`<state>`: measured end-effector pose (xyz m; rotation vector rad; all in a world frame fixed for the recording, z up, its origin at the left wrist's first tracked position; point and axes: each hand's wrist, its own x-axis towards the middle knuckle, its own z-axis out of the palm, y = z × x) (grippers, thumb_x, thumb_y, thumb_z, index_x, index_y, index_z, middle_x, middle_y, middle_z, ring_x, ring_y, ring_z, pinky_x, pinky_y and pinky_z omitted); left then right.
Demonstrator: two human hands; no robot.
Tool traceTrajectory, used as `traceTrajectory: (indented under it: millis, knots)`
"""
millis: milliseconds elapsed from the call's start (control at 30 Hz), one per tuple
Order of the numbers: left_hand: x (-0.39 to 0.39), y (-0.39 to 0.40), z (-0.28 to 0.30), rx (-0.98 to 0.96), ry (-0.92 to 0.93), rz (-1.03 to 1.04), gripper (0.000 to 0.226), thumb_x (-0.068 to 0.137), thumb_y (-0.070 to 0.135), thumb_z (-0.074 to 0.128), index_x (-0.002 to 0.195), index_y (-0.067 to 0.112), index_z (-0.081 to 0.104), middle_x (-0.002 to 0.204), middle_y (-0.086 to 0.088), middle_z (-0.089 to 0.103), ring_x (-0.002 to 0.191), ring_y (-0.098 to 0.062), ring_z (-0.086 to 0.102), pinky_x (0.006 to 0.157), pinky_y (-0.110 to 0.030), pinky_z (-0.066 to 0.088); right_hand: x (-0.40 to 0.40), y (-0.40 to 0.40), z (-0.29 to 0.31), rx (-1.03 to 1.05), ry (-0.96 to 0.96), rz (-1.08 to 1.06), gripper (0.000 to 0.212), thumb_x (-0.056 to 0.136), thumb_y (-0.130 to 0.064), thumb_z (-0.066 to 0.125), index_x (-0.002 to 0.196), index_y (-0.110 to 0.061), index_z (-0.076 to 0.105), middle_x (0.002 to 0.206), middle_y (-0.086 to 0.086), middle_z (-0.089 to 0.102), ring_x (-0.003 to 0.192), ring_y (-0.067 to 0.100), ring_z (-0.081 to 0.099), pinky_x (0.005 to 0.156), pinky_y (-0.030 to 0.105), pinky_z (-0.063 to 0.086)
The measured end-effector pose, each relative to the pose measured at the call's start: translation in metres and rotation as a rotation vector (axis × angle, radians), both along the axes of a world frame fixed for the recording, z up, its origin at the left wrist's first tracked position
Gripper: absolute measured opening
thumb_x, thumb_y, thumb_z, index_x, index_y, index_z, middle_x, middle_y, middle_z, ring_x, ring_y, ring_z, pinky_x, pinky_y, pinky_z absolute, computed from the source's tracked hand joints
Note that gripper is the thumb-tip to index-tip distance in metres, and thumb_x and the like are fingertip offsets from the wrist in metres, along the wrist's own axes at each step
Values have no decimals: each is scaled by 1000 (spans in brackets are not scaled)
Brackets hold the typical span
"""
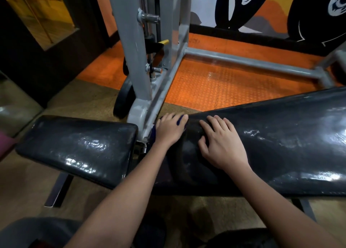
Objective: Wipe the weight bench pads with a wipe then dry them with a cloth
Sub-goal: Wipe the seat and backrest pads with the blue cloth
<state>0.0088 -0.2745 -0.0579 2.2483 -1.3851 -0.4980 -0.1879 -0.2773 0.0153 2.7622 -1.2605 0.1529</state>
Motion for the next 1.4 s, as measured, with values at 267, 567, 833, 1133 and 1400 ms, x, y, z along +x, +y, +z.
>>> traceTrajectory:
  millis: [267,567,833,1133,1400]
  knots:
    - [-23,139,-16,-152,99,-124,51,99,69,19,148,59,23,163,26,11,152,1,3,119,-27,3,1,0,0,17,3,-9,59,96,-41,38,144,-13,57,150,13,54,145,30,43,124,46,28]
    - [13,57,-16,94,334,308,61,105,55,18,160,30,17,165,-2,23,151,-27,23,116,-49,25,3,1,1,12,2,-11,59,96,-42,36,144,-14,58,150,13,54,145,31,43,123,47,29]
    - [-61,62,20,-129,32,-67,60,107,50,17,161,27,7,166,13,3,153,-3,-2,126,-32,0,4,1,2,12,4,-8,59,95,-41,39,142,-13,59,148,14,56,143,32,46,122,48,31]
    - [-21,137,-8,-132,224,28,43,105,48,30,148,50,31,161,25,6,153,-2,-1,126,-35,3,3,1,-1,7,-6,-9,59,96,-41,36,142,-13,60,148,14,56,143,31,46,122,47,31]
    - [-29,9,13,-5,22,37,53,100,65,21,148,49,36,162,7,31,152,-25,21,122,-51,11,4,0,-1,4,2,-3,58,95,-39,38,141,-11,59,146,13,57,141,32,47,121,47,31]
